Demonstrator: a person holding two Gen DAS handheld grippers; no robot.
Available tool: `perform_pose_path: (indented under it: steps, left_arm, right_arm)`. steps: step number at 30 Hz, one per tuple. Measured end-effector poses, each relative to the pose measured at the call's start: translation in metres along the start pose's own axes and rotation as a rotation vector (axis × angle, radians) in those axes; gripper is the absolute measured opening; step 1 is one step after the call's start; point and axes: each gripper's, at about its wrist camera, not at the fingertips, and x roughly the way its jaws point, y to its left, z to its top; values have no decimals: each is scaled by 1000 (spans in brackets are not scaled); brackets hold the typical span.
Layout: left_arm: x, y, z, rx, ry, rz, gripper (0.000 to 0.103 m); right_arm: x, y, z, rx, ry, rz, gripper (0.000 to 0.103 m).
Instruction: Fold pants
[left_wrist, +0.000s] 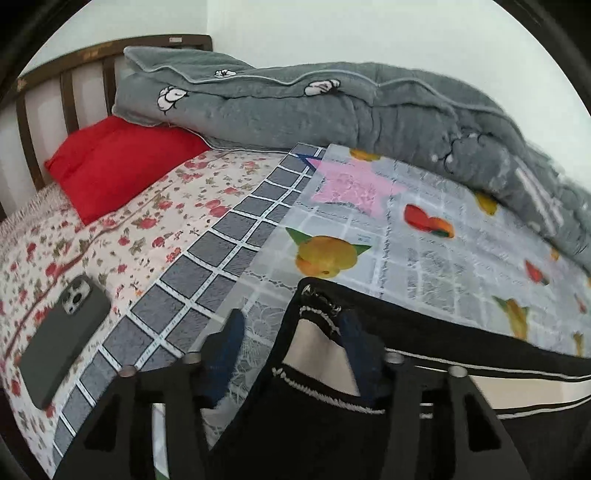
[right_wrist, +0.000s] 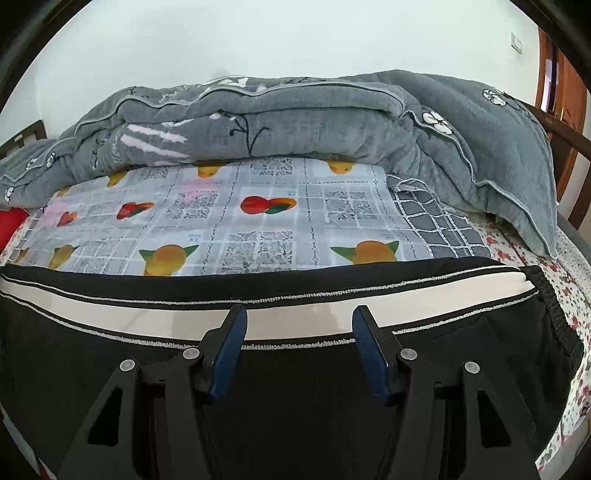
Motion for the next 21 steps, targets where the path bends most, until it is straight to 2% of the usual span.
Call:
perform_pose_path:
  steps: [1,2,3,5,7,8,9,11,12,13,14,16,19,21]
  left_arm:
    - [6,-2,1,7,17,-8,19]
    - [11,-4,1,7,41,-34,17]
    - [8,-6,1,4,31,-19,16]
    - [-11,-7,3,9,-45,-28,15]
    - [-29,-2,10,-26,-113,-69,15]
    - [-34,2,15,-55,-139,-91,11]
    - [-35,4,21,-71,-168,-64,5]
    - [-20,3,28,-56,-172,117,2]
    - [-9,5,30,-62,-140,92,2]
    - [1,12,30,-100,-94,-6,2]
    - [5,16,28,-133,-75,-40,2]
    - [2,16,23,-144,-90,-45,2]
    - [0,8,18,-86,-43,-83,2]
    - [-3,3,12,-52,-34,-77,4]
  right_arm:
    - [0,1,0,3,0,2,58]
    - [1,2,0,5,2,4,58]
    - [2,3,0,4,4,5,58]
    - [1,3,-1,0,0,-10,58]
    - [-1,3,-1,-7,-7,-21,58]
    - [-1,1,0,-13,-10,-27,58]
    - [-1,0,2,-14,-11,-32,58]
    - [2,-2,6,-18,-8,-32,58]
    - [5,-3,9,-26,-2,-30,58]
    - [8,-3,10,-34,3,-31,58]
    - [13,-3,12,-49,17,-38,58]
    - [21,-2,15,-71,38,-58,58]
    - [28,0,17,-93,49,-41,58]
    - [30,2,17,-98,47,-39,59]
